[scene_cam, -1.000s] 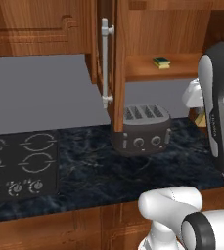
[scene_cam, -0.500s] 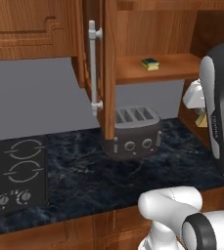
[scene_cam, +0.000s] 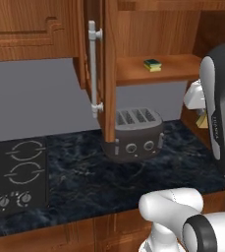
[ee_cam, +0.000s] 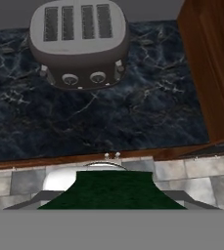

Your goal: Pick up the sponge and sponge from the sink, and place them back in the cabinet, and close the cabinet doors.

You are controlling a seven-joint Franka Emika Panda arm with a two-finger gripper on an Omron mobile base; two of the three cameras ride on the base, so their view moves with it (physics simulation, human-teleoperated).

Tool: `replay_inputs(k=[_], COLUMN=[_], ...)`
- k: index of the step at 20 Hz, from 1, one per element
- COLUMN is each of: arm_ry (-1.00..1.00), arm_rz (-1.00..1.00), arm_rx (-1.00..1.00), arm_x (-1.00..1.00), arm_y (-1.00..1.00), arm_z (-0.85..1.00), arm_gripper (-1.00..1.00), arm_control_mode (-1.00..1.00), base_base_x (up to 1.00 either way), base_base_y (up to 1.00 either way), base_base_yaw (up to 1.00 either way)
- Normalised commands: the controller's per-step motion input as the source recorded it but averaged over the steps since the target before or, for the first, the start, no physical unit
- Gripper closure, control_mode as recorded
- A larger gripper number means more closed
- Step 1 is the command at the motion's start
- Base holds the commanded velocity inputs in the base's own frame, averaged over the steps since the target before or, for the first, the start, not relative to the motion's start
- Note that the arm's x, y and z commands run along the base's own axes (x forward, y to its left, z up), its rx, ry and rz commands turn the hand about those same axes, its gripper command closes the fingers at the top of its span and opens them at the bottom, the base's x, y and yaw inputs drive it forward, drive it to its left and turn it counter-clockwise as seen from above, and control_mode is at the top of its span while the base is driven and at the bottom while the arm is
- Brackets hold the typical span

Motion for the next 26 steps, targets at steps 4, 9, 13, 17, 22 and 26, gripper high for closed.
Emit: replay_inputs(k=[4,9,13,17,22,26], arm_ry=[0.0,0.0,0.0,0.0,0.0,0.0], arm_rz=[0.0,0.0,0.0,0.0,0.0,0.0], arm_rx=[0.0,0.0,0.0,0.0,0.0,0.0], arm_x=[0.0,0.0,0.0,0.0,0.0,0.0], arm_y=[0.0,0.0,0.0,0.0,0.0,0.0], arm_z=[0.0,0.0,0.0,0.0,0.0,0.0], arm_gripper=[1.0,1.0,1.0,1.0,1.0,1.0], arm_control_mode=[1.0,1.0,1.0,1.0,1.0,1.0], base_base_x=[0.2,0.06,0.01,0.0,0.0,0.0], base_base_y=[-0.52,-0.49,-0.34,-0.26,-0.14,-0.11], base_base_yaw=[0.12,0.12,0.02,-0.02,-0.13,-0.12])
